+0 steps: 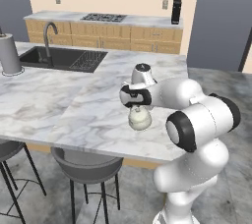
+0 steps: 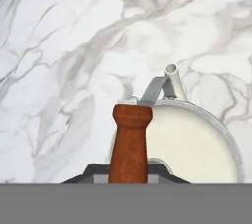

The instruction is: The kettle is done boiling. Turn off the stove, then wait for 300 timesteps before moving the kettle to the dining table.

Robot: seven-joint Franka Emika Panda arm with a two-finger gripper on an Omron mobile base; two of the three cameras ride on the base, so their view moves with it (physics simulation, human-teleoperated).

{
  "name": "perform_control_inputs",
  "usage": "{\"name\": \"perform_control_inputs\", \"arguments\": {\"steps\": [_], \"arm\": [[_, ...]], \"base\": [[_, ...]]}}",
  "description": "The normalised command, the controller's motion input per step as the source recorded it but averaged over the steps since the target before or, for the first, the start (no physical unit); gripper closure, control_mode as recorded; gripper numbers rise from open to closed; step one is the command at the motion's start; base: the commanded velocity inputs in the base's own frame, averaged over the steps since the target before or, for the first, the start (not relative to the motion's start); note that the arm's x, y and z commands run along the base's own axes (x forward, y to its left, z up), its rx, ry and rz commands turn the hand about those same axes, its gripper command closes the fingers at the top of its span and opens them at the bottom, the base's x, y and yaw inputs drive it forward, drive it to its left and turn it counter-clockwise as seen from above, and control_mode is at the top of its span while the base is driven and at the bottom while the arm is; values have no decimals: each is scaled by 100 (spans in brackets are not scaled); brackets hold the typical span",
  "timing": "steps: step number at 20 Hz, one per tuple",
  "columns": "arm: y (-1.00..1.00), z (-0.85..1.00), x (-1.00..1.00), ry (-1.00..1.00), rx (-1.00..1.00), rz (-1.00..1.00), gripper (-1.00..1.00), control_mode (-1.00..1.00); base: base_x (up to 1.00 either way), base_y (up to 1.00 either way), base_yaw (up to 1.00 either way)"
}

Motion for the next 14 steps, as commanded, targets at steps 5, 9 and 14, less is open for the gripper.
{"name": "perform_control_inputs", "arguments": {"steps": [5, 9, 14], "arm": [[1, -12, 0, 0, 0, 0, -100, -100], [0, -7, -8, 0, 0, 0, -100, -100], [0, 0, -10, 0, 0, 0, -100, -100]], "base": [[0, 0, 0], [0, 0, 0], [0, 0, 0]]}}
